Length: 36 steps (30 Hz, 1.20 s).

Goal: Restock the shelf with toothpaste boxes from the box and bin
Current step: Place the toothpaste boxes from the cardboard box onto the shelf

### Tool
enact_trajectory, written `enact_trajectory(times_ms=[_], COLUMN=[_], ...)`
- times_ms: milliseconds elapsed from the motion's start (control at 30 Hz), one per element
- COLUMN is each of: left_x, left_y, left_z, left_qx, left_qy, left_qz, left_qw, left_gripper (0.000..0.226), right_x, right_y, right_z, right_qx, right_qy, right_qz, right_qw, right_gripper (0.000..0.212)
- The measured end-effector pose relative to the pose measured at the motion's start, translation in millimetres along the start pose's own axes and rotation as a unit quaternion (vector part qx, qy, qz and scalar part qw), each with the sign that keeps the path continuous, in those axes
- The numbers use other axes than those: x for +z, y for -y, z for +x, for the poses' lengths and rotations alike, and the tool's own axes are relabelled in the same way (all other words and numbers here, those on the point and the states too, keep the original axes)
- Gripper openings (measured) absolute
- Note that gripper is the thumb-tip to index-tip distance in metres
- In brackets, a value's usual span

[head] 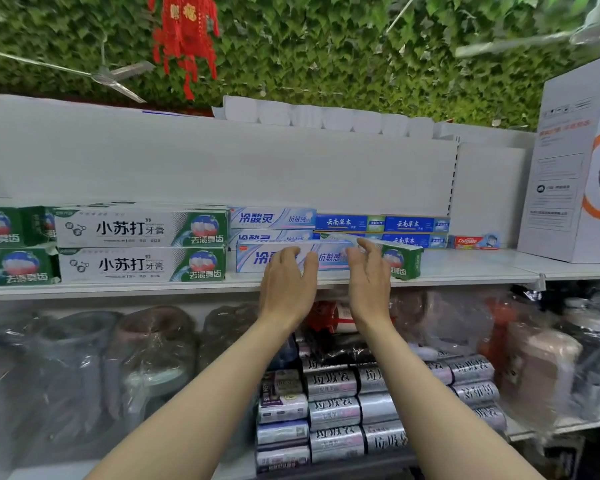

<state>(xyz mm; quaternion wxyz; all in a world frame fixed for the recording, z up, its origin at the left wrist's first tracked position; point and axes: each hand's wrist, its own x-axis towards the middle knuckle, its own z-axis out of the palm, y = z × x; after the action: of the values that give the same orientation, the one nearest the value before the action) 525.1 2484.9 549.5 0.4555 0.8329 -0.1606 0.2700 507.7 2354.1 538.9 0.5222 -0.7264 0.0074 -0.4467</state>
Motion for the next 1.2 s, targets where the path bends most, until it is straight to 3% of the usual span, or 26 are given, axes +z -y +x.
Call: enact_trajectory(times_ms=[100, 200, 467, 633, 767, 1000, 1100, 1200], left_x=[13.8, 20.5, 25.4, 24.6, 19.8, 1.0, -14.1, -35.9], left_y=[-9.1, -12.8, -14.2, -17.2, -19.2, -17.0, -19.2, -14.8], left_z=[-4.9, -7.3, -11.8, -19.0, -27.7, -32.5, -28.5, -18.9], left_qx=[0.005, -0.005, -0.008, -0.010, -0.006, 0.031, 0.042, 0.044], left_qy=[0.010, 0.013, -0.006, -0.014, -0.019, -0.062, -0.104, -0.156], left_qz=[-0.045, -0.046, -0.027, -0.038, -0.055, -0.071, -0.087, -0.110], left_qw=[0.999, 0.999, 1.000, 0.999, 0.998, 0.995, 0.990, 0.981], left_gripper=[0.049, 0.050, 0.046, 0.047, 0.046, 0.043, 0.043, 0.050], right_x=[-16.2, -34.6, -64.8, -70.5, -74.0, -92.0, -85.5, -68.4], right_y=[-3.1, -14.3, -41.0, -40.6, -38.6, -3.1, 25.5, 48.7], right_z=[2.1, 12.3, 43.6, 49.8, 47.5, 34.3, 28.1, 22.4], right_qx=[-0.046, -0.053, 0.029, 0.060, 0.081, 0.069, 0.038, 0.040], right_qy=[-0.086, -0.194, -0.109, -0.106, -0.161, -0.255, -0.225, -0.137], right_qz=[0.008, -0.059, -0.118, -0.122, -0.107, 0.029, 0.092, 0.160], right_qw=[0.995, 0.978, 0.987, 0.985, 0.978, 0.964, 0.969, 0.977], right_gripper=[0.034, 0.039, 0.052, 0.045, 0.037, 0.042, 0.050, 0.063])
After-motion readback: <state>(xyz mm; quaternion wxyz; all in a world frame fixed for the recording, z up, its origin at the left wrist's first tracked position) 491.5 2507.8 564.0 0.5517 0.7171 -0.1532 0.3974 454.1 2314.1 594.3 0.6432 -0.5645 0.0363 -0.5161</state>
